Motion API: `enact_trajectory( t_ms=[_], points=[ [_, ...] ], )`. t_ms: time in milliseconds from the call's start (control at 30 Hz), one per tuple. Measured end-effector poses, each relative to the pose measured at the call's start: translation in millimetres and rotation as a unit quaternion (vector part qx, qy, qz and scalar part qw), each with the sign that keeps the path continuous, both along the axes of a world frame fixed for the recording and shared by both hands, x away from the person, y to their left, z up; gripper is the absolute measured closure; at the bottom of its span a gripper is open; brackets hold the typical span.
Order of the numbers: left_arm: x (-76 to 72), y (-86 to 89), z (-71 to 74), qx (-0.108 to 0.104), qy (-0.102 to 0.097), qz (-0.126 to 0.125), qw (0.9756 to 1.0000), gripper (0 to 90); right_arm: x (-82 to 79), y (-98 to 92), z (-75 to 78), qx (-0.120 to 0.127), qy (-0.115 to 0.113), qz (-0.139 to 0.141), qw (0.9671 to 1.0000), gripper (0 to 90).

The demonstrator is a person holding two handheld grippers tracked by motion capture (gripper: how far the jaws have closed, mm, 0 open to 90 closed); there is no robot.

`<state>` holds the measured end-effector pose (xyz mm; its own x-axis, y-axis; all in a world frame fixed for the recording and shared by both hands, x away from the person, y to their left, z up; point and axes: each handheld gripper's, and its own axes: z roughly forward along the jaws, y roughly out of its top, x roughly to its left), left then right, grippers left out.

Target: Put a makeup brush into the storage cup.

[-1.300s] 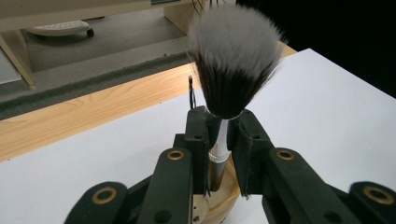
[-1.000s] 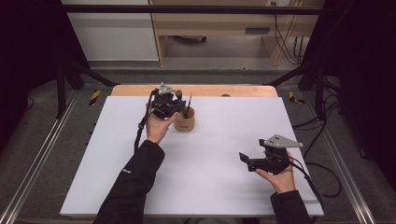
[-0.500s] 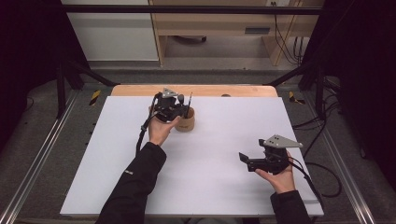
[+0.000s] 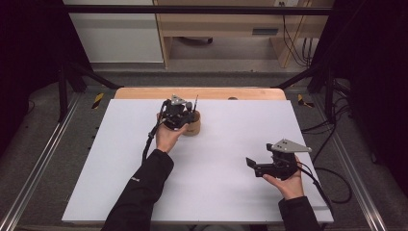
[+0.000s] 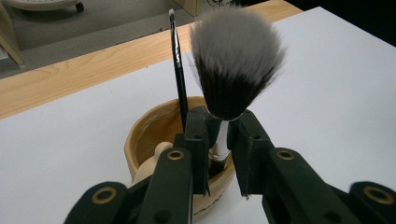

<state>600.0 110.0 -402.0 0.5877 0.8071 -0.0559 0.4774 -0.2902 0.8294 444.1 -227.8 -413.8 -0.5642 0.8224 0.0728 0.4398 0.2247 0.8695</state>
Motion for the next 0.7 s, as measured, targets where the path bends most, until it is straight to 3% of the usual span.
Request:
enact_trajectory(
  t_ms=[267,700],
  points=[
    [-5.7,1.1,-3.8,-0.003,0.001,-0.002,1.0,75.4,0.0,0.3,-0.3,0.001,0.0,0.004,1.0,6.2],
    [-27.9,15.5,-0.8,-0.023,-0.011,-0.003,0.9997,60.6,-1.8,-0.5,1.4,0.016,-0.008,0.015,0.9997,5.7]
  ],
)
